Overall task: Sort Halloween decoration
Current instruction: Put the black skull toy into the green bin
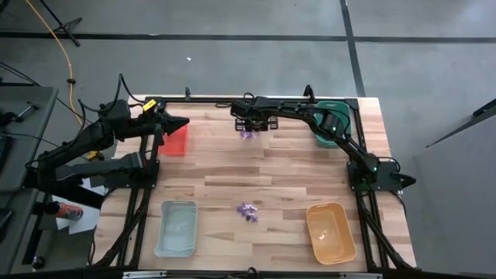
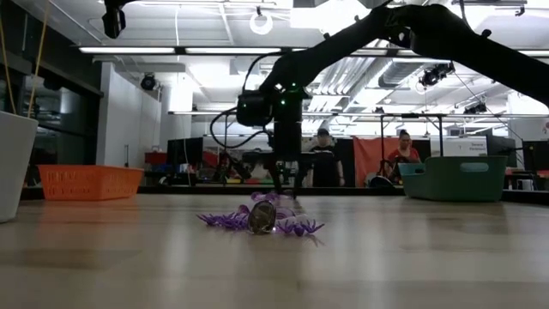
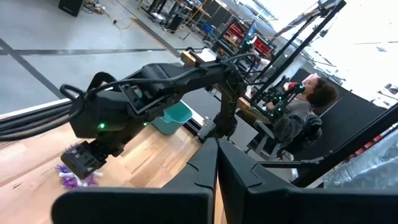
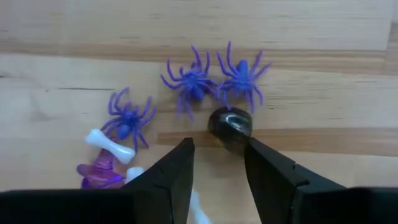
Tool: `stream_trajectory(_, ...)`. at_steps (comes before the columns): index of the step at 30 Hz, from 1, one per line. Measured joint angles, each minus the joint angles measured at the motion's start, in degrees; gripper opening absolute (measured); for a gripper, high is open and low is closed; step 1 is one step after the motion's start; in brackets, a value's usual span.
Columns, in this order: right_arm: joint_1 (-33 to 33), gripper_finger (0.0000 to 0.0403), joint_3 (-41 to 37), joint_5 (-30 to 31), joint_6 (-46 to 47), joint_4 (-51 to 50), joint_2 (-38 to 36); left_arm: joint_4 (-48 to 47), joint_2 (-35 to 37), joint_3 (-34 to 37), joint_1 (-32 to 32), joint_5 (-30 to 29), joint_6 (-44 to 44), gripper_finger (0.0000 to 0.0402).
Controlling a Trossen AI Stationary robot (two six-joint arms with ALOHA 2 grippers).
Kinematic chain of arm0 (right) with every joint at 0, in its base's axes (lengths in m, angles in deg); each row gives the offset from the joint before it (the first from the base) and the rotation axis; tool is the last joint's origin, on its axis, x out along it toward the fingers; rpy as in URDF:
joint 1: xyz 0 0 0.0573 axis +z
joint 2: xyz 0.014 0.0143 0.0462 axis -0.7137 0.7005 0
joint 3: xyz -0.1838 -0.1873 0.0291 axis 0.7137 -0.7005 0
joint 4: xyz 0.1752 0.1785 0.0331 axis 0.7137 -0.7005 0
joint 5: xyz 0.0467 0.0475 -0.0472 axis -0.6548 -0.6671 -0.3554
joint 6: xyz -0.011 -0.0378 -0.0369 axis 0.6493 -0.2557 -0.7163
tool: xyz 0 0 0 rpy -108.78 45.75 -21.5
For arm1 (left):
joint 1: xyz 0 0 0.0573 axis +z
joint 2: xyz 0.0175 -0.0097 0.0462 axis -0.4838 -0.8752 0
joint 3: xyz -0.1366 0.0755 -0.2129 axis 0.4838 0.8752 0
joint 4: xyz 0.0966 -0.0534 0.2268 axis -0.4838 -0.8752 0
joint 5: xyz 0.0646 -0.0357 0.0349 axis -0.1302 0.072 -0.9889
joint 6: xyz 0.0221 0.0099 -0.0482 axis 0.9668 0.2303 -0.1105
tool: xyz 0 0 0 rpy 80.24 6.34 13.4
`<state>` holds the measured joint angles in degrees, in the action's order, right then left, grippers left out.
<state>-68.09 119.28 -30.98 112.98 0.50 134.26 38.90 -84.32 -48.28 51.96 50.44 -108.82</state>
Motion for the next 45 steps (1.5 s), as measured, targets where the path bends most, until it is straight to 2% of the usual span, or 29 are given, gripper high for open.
stream_trajectory(5, 0.3, 0.0129, -0.2, 2.0, -2.0, 0.1, -0.4, 0.0, 0.0, 0.0, 0.0, 0.0, 0.0, 0.0000)
stream_trajectory(12, -1.8, 0.0129, -0.2, 1.6, -5.8, -2.7, -1.9, 0.0, 0.0, 0.0, 0.0, 0.0, 0.0, 0.0000)
stream_trajectory(17, -3.3, 0.0129, -0.2, -2.0, -8.7, -1.1, -2.2, 0.0, 0.0, 0.0, 0.0, 0.0, -0.1, 0.0000)
stream_trajectory(25, -5.5, 0.0129, -0.2, -1.6, -14.7, -1.0, -2.2, 0.0, 0.0, 0.0, 0.0, 0.0, -1.4, 0.0000)
stream_trajectory(35, -7.1, 0.0129, -0.2, -9.0, -19.1, -0.8, -2.3, 0.1, -1.1, 0.0, 0.0, -0.1, -2.6, 0.0000)
stream_trajectory(45, -6.7, 0.0129, -0.2, -8.2, -20.1, -1.0, -1.4, 0.0, -3.4, 0.0, 0.0, -0.1, -3.1, 0.0000)
